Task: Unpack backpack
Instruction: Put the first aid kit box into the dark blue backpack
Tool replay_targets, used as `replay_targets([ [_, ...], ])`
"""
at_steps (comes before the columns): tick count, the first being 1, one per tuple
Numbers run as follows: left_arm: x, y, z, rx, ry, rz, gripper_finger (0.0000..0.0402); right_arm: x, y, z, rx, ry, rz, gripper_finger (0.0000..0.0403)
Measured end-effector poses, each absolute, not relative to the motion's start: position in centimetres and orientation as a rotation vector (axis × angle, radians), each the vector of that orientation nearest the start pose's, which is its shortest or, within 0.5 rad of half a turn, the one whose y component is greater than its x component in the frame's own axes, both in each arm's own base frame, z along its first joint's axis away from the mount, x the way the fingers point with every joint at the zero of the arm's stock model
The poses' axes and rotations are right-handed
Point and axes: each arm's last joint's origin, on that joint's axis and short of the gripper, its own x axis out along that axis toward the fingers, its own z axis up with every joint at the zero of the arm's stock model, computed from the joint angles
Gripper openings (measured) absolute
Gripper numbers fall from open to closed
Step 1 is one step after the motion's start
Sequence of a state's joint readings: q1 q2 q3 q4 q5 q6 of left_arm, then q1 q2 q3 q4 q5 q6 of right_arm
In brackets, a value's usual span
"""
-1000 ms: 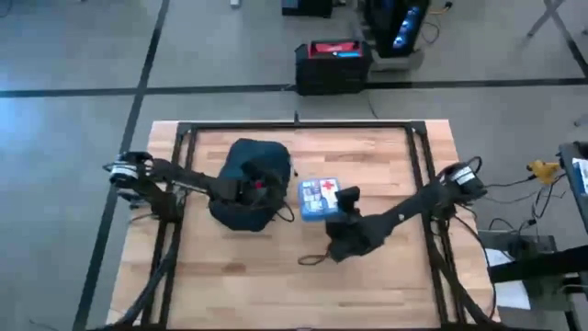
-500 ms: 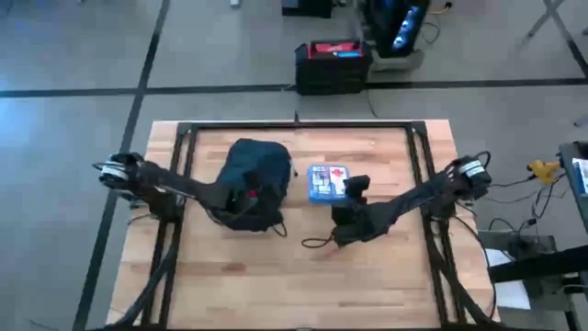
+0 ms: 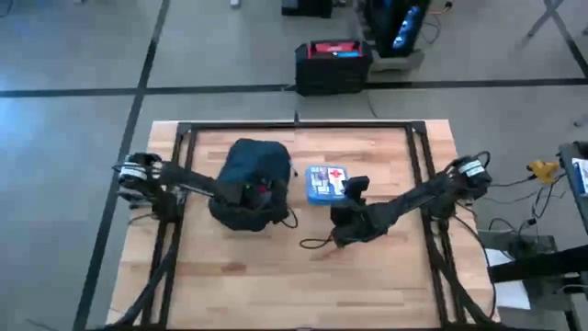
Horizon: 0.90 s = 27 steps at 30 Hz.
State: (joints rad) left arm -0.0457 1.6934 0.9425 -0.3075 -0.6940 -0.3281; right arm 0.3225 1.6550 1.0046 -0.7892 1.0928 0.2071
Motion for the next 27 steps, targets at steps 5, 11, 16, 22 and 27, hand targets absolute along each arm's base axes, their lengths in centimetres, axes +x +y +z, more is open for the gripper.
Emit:
replay_targets([
  [5, 31.8, 0.8, 17.8, 0.103, 0.886, 0.832, 0.0271, 27.8, 6.6, 18.5, -0.778, 1.031, -0.725, 0.0132],
  [11, 31.4, 1.0, 19.8, 0.168, 0.920, 0.928, 0.0246, 27.8, 6.6, 18.5, -0.778, 1.030, -0.725, 0.0132],
  [16, 30.4, 1.2, 19.5, 0.158, 0.978, 0.983, 0.0222, 27.8, 6.6, 18.4, -0.778, 1.032, -0.725, 0.0132],
  [22, 30.1, 1.0, 19.0, -0.025, 1.076, 0.885, 0.0186, 28.0, 6.6, 18.4, -0.772, 1.026, -0.710, 0.0132],
  [27, 31.0, -0.8, 18.5, -0.097, 1.140, 0.580, 0.0104, 28.3, 6.8, 18.3, -0.779, 1.038, -0.655, 0.0132],
])
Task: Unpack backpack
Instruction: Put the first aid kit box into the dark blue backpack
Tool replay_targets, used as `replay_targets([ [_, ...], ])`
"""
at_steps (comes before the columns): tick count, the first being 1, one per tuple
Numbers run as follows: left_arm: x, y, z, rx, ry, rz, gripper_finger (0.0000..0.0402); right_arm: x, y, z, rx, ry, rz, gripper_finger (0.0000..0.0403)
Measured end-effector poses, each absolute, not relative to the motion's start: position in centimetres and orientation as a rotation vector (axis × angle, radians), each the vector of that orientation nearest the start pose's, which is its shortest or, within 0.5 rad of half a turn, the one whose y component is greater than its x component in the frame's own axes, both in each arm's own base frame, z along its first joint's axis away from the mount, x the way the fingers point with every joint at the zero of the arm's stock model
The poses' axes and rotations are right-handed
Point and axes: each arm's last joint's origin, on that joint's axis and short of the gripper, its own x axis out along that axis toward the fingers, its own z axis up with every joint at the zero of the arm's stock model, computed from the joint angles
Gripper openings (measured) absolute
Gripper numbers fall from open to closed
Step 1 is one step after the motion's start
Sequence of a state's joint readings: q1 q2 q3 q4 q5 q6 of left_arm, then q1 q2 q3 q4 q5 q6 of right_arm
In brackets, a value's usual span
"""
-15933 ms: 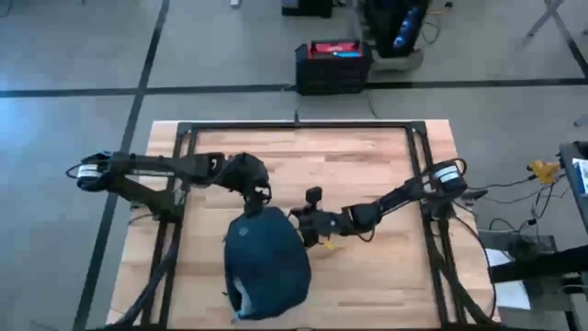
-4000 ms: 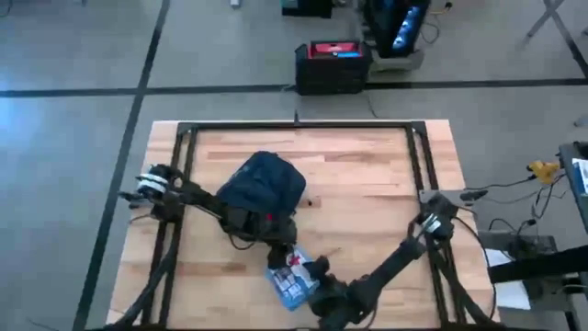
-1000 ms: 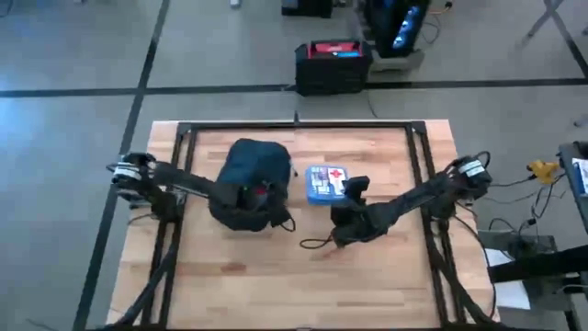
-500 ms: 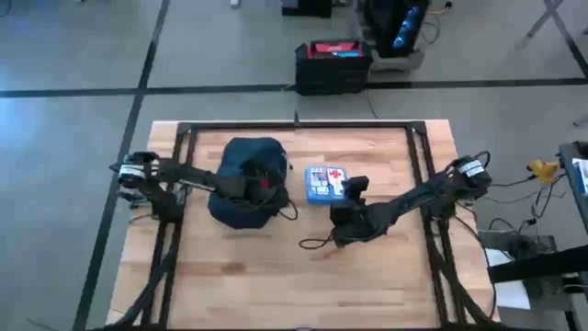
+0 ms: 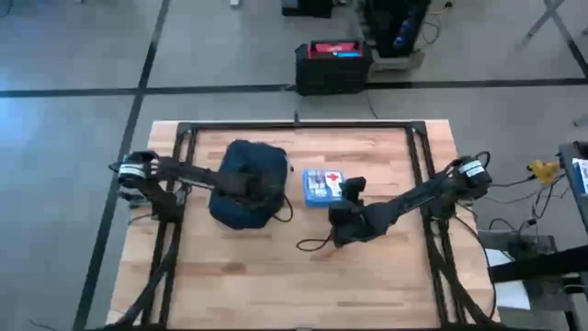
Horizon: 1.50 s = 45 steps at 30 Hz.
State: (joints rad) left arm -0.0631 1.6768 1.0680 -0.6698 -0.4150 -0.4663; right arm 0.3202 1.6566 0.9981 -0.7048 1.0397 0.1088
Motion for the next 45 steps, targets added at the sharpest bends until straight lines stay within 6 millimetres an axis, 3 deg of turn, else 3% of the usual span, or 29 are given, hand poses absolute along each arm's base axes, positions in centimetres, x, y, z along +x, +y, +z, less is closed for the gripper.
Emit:
replay_targets([
  [5, 31.7, -6.0, 19.1, 0.049, 1.075, 0.184, 0.0020, 27.8, 6.7, 18.6, -0.811, 1.067, -0.638, 0.0132],
  [8, 30.5, -8.7, 20.3, 0.160, 1.088, 0.122, 0.0005, 26.9, 7.1, 19.3, -0.805, 1.089, -0.604, 0.0132],
  [15, 27.5, -11.8, 22.6, 0.396, 1.024, 0.307, 0.0041, 25.0, 8.8, 21.2, -0.710, 1.062, -0.474, 0.0132],
  [18, 28.1, -12.8, 23.2, 0.355, 0.915, 0.302, 0.0065, 24.4, 10.0, 21.5, -0.677, 1.070, -0.357, 0.0132],
  [22, 29.3, -14.2, 23.9, 0.282, 0.789, 0.172, 0.0105, 23.5, 11.2, 22.1, -0.652, 1.048, -0.281, 0.0132],
  [28, 30.4, -15.5, 24.6, 0.232, 0.650, 0.084, 0.0156, 22.1, 13.7, 22.8, -0.634, 0.970, -0.177, 0.0132],
  [35, 30.4, -15.7, 23.2, 0.264, 0.717, 0.089, 0.0178, 22.8, 15.5, 23.0, -0.579, 0.852, -0.115, 0.0132],
  [41, 30.1, -15.7, 23.1, 0.279, 0.746, 0.090, 0.0168, 24.8, 15.3, 23.6, -0.566, 0.719, -0.172, 0.0132],
  [45, 30.2, -15.8, 22.9, 0.175, 0.740, 0.112, 0.0161, 25.7, 14.1, 23.4, -0.544, 0.730, -0.221, 0.0132],
])
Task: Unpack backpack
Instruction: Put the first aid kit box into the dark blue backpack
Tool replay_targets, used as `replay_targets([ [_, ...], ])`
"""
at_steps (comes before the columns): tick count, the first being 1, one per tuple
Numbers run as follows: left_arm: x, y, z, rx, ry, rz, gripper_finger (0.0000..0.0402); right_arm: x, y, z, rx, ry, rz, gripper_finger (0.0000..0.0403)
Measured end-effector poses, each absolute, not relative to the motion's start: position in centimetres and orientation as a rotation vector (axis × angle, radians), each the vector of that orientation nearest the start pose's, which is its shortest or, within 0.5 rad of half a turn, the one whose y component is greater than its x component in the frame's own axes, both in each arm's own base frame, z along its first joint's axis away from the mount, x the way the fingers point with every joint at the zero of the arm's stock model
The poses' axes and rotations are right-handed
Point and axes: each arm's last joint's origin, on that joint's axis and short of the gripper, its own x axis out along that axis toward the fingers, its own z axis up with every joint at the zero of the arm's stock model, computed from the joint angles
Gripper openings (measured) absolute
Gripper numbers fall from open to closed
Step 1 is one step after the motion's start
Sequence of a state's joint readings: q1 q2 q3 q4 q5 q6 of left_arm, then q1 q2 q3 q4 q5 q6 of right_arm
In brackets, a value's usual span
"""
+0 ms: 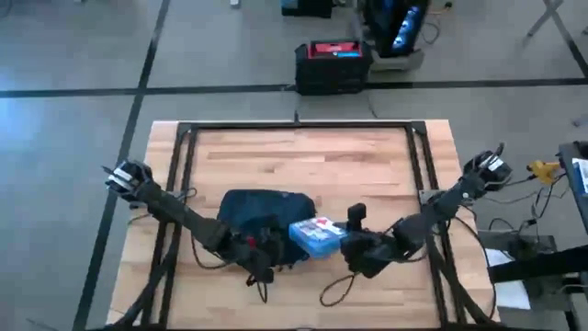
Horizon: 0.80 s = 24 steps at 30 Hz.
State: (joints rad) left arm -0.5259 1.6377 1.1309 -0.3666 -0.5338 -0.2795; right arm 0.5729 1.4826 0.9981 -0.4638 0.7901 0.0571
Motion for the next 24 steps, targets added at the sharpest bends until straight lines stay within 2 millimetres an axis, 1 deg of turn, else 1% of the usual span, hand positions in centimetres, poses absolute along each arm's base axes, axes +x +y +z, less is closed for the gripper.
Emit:
replay_targets([
  [3, 30.2, -16.4, 22.0, 0.135, 0.789, 0.072, 0.0161, 25.8, 13.9, 23.1, -0.585, 0.757, -0.219, 0.0132],
  [5, 29.8, -17.0, 21.5, 0.132, 0.832, 0.023, 0.0163, 25.7, 14.0, 23.1, -0.623, 0.774, -0.199, 0.0132],
  [6, 29.5, -17.4, 21.6, 0.136, 0.848, -0.001, 0.0164, 25.5, 14.1, 23.2, -0.642, 0.788, -0.191, 0.0132],
  [8, 28.8, -18.3, 22.3, 0.152, 0.896, -0.023, 0.0164, 25.2, 14.2, 23.5, -0.655, 0.810, -0.184, 0.0132],
  [10, 27.9, -19.0, 23.4, 0.185, 0.962, -0.020, 0.0161, 25.2, 14.3, 23.9, -0.650, 0.814, -0.188, 0.0132],
  [12, 27.2, -19.7, 24.7, 0.213, 0.987, 0.001, 0.0157, 25.2, 14.3, 24.0, -0.644, 0.813, -0.189, 0.0132],
  [14, 26.5, -20.3, 25.3, 0.261, 0.993, 0.021, 0.0156, 25.2, 14.3, 23.9, -0.637, 0.821, -0.188, 0.0132],
  [17, 26.0, -21.2, 24.3, 0.368, 1.019, -0.015, 0.0156, 25.2, 14.3, 23.8, -0.620, 0.821, -0.195, 0.0132],
  [20, 25.9, -21.5, 22.6, 0.492, 1.061, -0.047, 0.0155, 25.2, 14.3, 23.7, -0.595, 0.820, -0.207, 0.0132],
  [24, 26.5, -21.2, 21.0, 0.629, 1.054, 0.058, 0.0155, 25.2, 14.3, 23.7, -0.579, 0.819, -0.214, 0.0132],
])
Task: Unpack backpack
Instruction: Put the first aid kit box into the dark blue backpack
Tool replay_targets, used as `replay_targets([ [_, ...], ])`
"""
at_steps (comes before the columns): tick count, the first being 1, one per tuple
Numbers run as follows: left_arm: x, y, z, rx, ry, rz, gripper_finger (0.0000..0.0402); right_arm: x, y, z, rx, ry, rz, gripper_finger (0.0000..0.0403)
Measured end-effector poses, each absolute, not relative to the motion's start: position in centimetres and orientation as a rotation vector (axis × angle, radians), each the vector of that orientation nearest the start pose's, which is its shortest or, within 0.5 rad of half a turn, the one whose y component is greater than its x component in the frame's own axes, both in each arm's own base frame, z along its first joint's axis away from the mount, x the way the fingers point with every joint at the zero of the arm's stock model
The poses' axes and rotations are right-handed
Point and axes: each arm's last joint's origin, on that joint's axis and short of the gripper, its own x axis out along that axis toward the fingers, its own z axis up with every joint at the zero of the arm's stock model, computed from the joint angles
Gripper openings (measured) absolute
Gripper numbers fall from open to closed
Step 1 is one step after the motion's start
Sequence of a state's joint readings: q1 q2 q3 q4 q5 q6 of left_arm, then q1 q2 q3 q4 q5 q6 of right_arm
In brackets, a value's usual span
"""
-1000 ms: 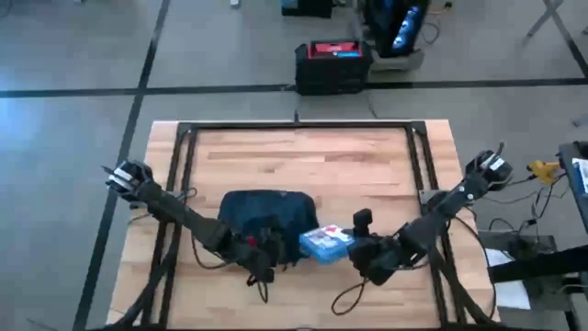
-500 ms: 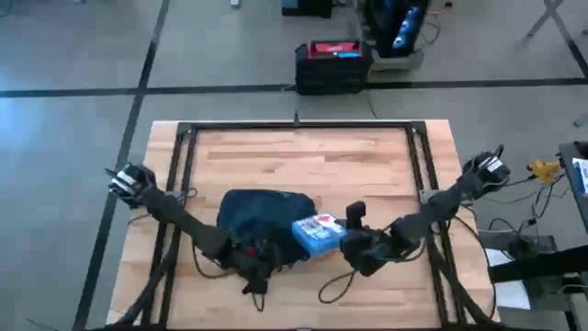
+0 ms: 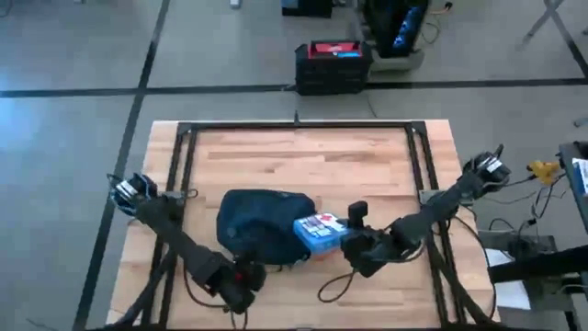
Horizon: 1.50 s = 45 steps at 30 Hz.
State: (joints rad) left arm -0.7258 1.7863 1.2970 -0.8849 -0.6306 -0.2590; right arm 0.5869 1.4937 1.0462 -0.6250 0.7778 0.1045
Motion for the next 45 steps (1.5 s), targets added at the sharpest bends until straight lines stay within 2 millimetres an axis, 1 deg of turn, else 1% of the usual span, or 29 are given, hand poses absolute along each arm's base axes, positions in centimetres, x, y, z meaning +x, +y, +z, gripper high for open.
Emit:
replay_targets([
  [3, 27.0, -20.8, 20.4, 0.667, 1.041, 0.117, 0.0155, 25.1, 14.3, 23.7, -0.570, 0.818, -0.217, 0.0132],
  [9, 27.6, -20.7, 18.7, 0.705, 1.119, 0.074, 0.0155, 24.9, 14.6, 23.6, -0.565, 0.817, -0.213, 0.0132],
  [12, 27.8, -20.7, 18.3, 0.740, 1.128, 0.068, 0.0155, 24.9, 14.7, 23.6, -0.568, 0.816, -0.211, 0.0132],
  [15, 28.0, -20.4, 18.3, 0.764, 1.102, 0.123, 0.0149, 24.9, 14.7, 23.7, -0.570, 0.813, -0.216, 0.0132],
  [18, 28.4, -19.9, 18.3, 0.733, 1.092, 0.169, 0.0117, 24.8, 14.7, 23.7, -0.571, 0.813, -0.216, 0.0132],
  [20, 28.7, -19.4, 18.3, 0.662, 1.087, 0.220, 0.0077, 24.8, 14.7, 23.7, -0.577, 0.814, -0.213, 0.0132],
  [22, 29.0, -18.9, 18.3, 0.592, 1.077, 0.275, 0.0026, 24.7, 14.9, 23.7, -0.592, 0.810, -0.203, 0.0132],
  [23, 29.2, -18.7, 18.4, 0.568, 1.069, 0.302, 0.0014, 24.6, 15.2, 23.7, -0.601, 0.807, -0.195, 0.0132],
  [25, 29.2, -18.2, 18.6, 0.546, 1.055, 0.360, 0.0006, 24.2, 16.1, 24.3, -0.623, 0.787, -0.157, 0.0132],
  [27, 29.0, -17.4, 19.3, 0.534, 1.059, 0.421, 0.0002, 23.7, 17.5, 25.2, -0.656, 0.735, -0.124, 0.0132],
  [31, 28.4, -15.3, 21.9, 0.481, 1.032, 0.564, 0.0000, 22.4, 20.6, 27.1, -0.716, 0.588, -0.073, 0.0132],
  [33, 28.3, -14.6, 23.4, 0.432, 0.980, 0.599, 0.0000, 22.0, 21.5, 27.5, -0.736, 0.530, -0.065, 0.0132],
  [35, 28.2, -14.0, 25.1, 0.376, 0.915, 0.620, 0.0000, 22.4, 21.7, 27.4, -0.727, 0.488, -0.069, 0.0132],
  [38, 28.0, -13.5, 27.6, 0.273, 0.826, 0.617, 0.0000, 23.9, 21.3, 26.3, -0.743, 0.448, -0.102, 0.0132],
  [42, 27.5, -13.2, 29.9, 0.181, 0.736, 0.590, 0.0000, 27.9, 20.5, 24.1, -0.796, 0.432, -0.128, 0.0132],
  [45, 27.2, -13.4, 30.7, 0.153, 0.728, 0.524, 0.0000, 31.0, 18.4, 22.1, -0.902, 0.490, -0.257, 0.0132],
])
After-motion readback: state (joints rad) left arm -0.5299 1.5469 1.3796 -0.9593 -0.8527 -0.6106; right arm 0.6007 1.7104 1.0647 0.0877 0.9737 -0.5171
